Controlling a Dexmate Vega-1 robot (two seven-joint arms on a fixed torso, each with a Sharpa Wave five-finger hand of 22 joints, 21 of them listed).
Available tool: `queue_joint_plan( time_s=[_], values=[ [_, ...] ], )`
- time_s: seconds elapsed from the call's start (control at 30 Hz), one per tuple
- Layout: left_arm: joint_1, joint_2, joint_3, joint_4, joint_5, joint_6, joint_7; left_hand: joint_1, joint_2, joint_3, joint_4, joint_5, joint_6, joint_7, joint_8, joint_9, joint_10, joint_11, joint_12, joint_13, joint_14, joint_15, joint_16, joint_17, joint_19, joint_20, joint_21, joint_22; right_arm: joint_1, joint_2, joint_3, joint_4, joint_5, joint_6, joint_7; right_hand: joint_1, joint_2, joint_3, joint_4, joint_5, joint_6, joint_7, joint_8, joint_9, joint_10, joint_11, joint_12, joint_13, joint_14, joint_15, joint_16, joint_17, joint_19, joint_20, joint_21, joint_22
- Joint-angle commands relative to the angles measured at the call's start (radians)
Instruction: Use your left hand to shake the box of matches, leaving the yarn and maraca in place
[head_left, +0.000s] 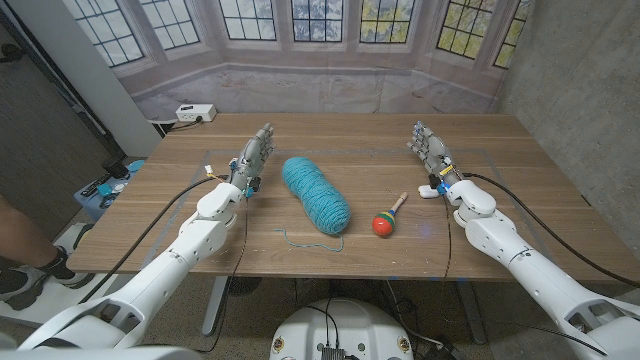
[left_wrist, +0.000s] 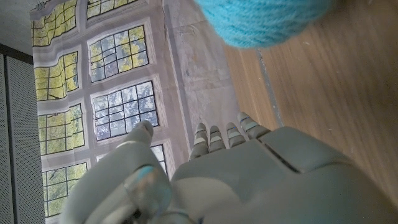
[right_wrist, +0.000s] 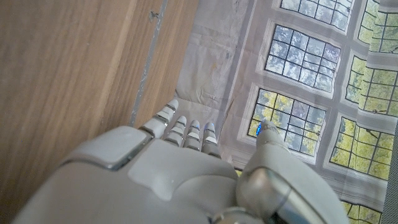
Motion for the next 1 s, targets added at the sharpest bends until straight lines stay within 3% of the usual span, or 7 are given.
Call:
queue_joint_plan(
  time_s=[0.03, 0.6, 1.0],
  values=[
    [0.014, 0.009, 0.013, -0.035, 0.008, 0.011, -0.005, 0.020, 0.008, 0.007, -0.004, 0.007, 0.010, 0.001, 0.006, 0.003, 0.003, 0.008, 0.006, 0.003, -0.004, 0.001, 0.007, 0.005, 0.004, 0.009, 0.006, 0.002, -0.019, -0.008, -0.003, -0.037, -0.009, -0.012, -0.020, 0.011, -0.001, 0.007, -0.003, 0.005, 0.011, 0.005, 0.006, 0.001, 0.003, -0.002, 0.004, 0.002, -0.008, -0.009, 0.005, 0.005, 0.008, -0.038, 0.007, 0.002],
    [0.024, 0.090, 0.011, -0.107, 0.046, 0.056, -0.007, 0.026, 0.007, 0.013, -0.019, 0.007, 0.011, -0.002, 0.003, 0.003, 0.004, 0.009, 0.006, 0.003, -0.004, 0.003, 0.004, 0.005, 0.006, 0.011, -0.003, 0.002, 0.001, 0.014, -0.020, -0.016, -0.032, -0.003, -0.032, 0.016, -0.001, 0.008, -0.009, 0.004, 0.013, 0.006, 0.007, 0.001, 0.003, 0.000, 0.004, 0.002, -0.006, -0.006, 0.005, 0.004, 0.007, -0.035, 0.006, 0.002],
    [-0.008, 0.176, 0.049, -0.146, 0.219, 0.057, 0.018, 0.036, 0.006, 0.019, -0.040, 0.008, -0.002, -0.005, -0.003, 0.003, -0.012, 0.010, -0.001, 0.003, -0.015, 0.004, -0.001, 0.005, 0.003, 0.019, -0.015, 0.002, 0.009, 0.025, -0.023, 0.003, -0.042, 0.012, -0.036, 0.021, -0.001, 0.009, -0.013, 0.003, 0.016, 0.006, 0.007, 0.000, 0.007, 0.000, 0.005, 0.002, -0.004, -0.004, 0.005, 0.003, 0.005, -0.030, 0.005, 0.003]
  ],
)
